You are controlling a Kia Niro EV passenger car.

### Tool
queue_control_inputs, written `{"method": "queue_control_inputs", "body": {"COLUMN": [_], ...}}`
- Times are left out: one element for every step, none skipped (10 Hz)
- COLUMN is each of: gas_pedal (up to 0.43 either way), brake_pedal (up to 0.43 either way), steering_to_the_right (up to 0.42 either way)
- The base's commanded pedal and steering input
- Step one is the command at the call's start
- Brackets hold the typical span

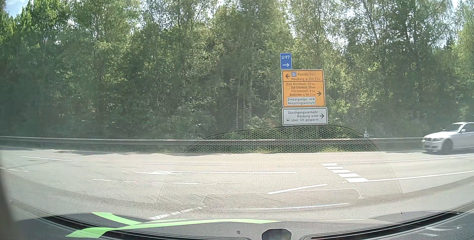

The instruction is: Follow the waypoints while adhering to traffic rules and regulations

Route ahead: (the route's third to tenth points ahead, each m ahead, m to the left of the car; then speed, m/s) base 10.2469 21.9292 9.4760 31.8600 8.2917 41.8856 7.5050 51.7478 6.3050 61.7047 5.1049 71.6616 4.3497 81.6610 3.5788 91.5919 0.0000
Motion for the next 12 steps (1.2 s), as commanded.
{"method": "queue_control_inputs", "body": {"gas_pedal": [0.000, 0.000, 0.000, 0.000, 0.000, 0.000, 0.000, 0.000, 0.000, 0.000, 0.000, 0.000], "brake_pedal": [0.262, 0.262, 0.262, 0.262, 0.262, 0.262, 0.262, 0.262, 0.262, 0.262, 0.262, 0.262], "steering_to_the_right": [-0.063, -0.063, -0.063, -0.063, -0.063, -0.063, -0.063, -0.063, -0.063, -0.063, -0.063, -0.063]}}
